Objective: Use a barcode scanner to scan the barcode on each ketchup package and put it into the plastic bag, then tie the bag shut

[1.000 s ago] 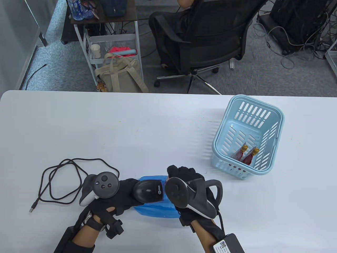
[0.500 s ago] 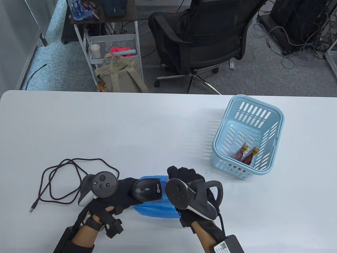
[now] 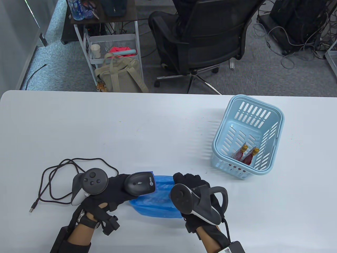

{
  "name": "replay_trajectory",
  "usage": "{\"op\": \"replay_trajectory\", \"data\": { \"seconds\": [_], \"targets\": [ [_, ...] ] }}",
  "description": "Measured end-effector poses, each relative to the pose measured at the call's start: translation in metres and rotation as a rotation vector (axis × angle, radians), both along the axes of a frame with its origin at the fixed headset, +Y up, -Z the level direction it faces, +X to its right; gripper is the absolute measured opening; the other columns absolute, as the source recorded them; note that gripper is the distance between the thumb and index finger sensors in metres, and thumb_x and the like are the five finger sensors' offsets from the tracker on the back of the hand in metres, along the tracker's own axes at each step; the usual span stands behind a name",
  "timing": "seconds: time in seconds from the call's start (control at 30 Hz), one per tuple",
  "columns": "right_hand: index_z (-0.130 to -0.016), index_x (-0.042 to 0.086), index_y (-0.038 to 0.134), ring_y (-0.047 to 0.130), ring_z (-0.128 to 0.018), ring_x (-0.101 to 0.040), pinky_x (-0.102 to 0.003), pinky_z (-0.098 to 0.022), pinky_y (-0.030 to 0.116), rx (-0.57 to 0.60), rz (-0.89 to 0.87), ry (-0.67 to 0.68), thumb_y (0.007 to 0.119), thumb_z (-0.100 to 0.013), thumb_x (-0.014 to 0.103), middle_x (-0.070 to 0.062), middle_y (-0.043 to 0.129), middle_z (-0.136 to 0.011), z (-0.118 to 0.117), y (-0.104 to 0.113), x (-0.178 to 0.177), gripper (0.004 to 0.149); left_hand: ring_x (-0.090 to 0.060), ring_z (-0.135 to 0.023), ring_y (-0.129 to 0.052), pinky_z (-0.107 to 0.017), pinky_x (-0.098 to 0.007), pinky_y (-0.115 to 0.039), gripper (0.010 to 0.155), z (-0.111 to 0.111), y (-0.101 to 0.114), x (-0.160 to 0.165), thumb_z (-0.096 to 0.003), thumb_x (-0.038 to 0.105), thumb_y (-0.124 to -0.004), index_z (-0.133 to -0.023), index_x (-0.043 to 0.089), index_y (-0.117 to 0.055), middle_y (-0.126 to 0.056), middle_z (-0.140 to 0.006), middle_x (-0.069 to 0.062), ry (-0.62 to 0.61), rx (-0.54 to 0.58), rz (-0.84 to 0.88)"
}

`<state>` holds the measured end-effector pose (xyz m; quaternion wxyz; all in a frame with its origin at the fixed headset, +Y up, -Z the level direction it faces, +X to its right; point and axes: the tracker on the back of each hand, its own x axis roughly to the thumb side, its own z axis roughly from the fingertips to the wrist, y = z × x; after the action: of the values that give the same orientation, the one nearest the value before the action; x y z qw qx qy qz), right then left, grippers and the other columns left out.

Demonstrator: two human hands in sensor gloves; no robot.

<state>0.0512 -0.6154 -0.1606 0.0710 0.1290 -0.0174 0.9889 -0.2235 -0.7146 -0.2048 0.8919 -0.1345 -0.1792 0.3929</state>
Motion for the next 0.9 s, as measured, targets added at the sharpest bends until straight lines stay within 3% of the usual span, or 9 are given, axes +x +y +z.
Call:
{"op": "replay_trajectory", "data": {
  "seconds": [0.9],
  "targets": [
    [-0.092,0.009,0.077,0.089,-0.059,-0.035,-0.045,-0.042,0.079,-0.041,0.132,-0.002,0.083,-0.05,0.022,-0.018,0.087,-0.081,-0.017,-0.038,-0.006,0.045,-0.03,-0.072,-0.097,-0.062,-0.053,-0.076,0.051,-0.002,0.001,-0.004,-0.0431,0.047,-0.09,-0.09,0.026,-0.083,-0.086,-0.089,0.0,0.026,-0.021,0.006]
  ]
}}
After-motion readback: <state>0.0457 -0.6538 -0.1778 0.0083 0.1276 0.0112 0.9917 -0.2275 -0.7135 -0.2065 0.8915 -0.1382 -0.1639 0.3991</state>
